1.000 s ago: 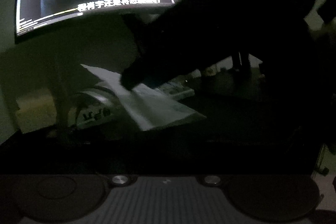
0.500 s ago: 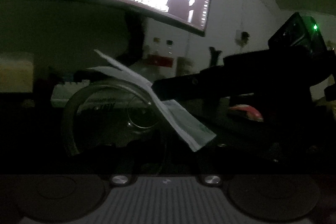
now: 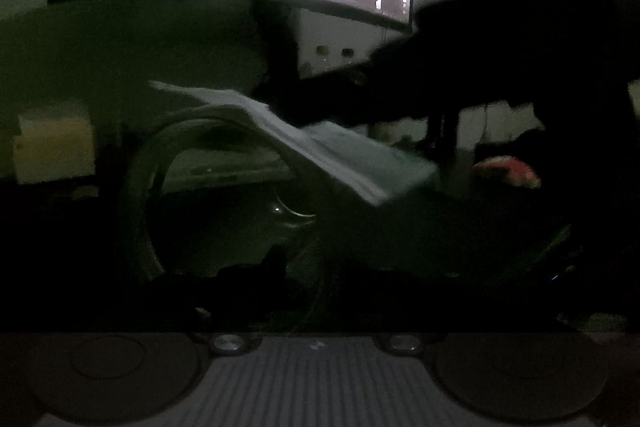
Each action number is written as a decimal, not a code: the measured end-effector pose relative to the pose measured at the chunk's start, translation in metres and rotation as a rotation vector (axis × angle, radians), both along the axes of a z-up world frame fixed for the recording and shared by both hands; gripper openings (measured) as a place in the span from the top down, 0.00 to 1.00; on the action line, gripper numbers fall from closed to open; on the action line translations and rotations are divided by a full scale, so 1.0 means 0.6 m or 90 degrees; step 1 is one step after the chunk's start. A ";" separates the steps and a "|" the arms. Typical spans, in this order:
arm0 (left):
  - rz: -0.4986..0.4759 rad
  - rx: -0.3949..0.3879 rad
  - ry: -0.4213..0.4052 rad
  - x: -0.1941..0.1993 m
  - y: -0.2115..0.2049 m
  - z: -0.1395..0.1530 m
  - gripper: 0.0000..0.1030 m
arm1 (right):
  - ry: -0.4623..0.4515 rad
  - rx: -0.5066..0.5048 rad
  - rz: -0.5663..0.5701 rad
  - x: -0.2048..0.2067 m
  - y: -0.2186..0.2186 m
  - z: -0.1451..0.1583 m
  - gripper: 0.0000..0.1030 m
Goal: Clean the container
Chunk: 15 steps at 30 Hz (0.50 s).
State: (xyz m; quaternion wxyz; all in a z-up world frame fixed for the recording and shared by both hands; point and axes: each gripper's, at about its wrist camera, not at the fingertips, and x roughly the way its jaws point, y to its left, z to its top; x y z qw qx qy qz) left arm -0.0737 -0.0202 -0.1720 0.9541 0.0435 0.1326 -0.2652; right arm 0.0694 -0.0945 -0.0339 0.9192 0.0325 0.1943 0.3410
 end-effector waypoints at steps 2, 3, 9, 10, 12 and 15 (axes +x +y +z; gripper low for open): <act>-0.002 0.011 -0.004 -0.003 -0.003 -0.001 0.54 | -0.001 -0.010 0.007 0.008 0.007 0.004 0.70; 0.001 0.017 -0.009 -0.003 -0.005 -0.002 0.51 | -0.002 -0.015 0.011 0.013 0.010 0.006 0.70; 0.014 0.015 -0.008 0.003 0.001 -0.004 0.46 | 0.011 -0.015 -0.001 0.056 -0.003 0.003 0.70; 0.016 0.013 -0.007 0.004 0.004 -0.004 0.46 | 0.016 -0.016 -0.012 0.065 -0.008 0.003 0.70; 0.014 0.006 -0.005 0.007 0.008 -0.003 0.46 | 0.025 -0.020 -0.033 0.079 -0.016 0.003 0.70; 0.019 -0.003 0.003 0.011 0.010 -0.002 0.41 | 0.031 -0.021 -0.056 0.082 -0.016 0.003 0.69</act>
